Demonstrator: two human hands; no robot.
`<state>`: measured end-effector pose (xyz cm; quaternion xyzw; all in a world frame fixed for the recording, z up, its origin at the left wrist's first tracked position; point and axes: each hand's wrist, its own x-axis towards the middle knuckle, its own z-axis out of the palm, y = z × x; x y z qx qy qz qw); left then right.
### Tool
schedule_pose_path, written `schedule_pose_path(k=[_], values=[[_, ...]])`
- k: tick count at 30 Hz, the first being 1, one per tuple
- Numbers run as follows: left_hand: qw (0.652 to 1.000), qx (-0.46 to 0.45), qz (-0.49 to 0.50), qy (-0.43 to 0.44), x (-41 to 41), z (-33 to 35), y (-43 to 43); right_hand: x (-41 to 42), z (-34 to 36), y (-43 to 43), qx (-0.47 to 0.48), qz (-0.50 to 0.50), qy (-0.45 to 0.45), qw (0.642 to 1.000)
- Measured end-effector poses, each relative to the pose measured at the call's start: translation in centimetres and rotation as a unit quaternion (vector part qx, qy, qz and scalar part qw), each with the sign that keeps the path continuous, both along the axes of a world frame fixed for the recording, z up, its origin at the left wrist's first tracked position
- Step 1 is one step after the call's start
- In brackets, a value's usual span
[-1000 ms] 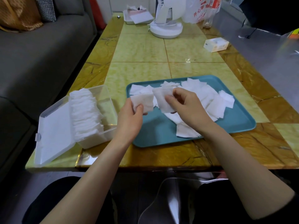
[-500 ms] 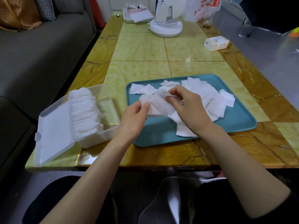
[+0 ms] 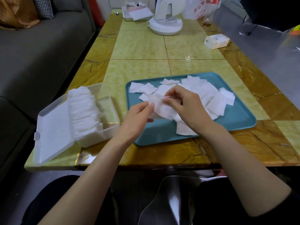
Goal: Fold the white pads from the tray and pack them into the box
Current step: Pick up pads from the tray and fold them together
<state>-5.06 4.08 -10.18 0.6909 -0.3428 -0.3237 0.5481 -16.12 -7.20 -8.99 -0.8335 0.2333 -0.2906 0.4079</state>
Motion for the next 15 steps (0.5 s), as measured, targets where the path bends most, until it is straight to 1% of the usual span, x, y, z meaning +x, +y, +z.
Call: schedule_pose_path(k=[2,3,7,11,15], values=[[0.999,-0.005,0.005,0.032,0.02,0.07,-0.02,-0.06,-0.12,0.04,0.005,0.001,0.003,1.0],[0.999,-0.007,0.006,0.034,0.04,0.08,-0.06,-0.1,-0.1,0.05,0.003,0.005,0.004,1.0],[1.0,-0.005,-0.002,-0.002,0.41,-0.44,-0.04,-0.04,0.08,0.16,-0.023,0.018,0.012,1.0],[1.0,0.002,0.0,-0.02,0.55,-0.66,-0.01,-0.12,0.15,0.34,-0.037,0.018,0.012,0.999],[0.999,0.004,0.031,-0.026,0.26,-0.52,0.07,-0.11,-0.07,0.16,-0.077,-0.023,0.001,0.997]])
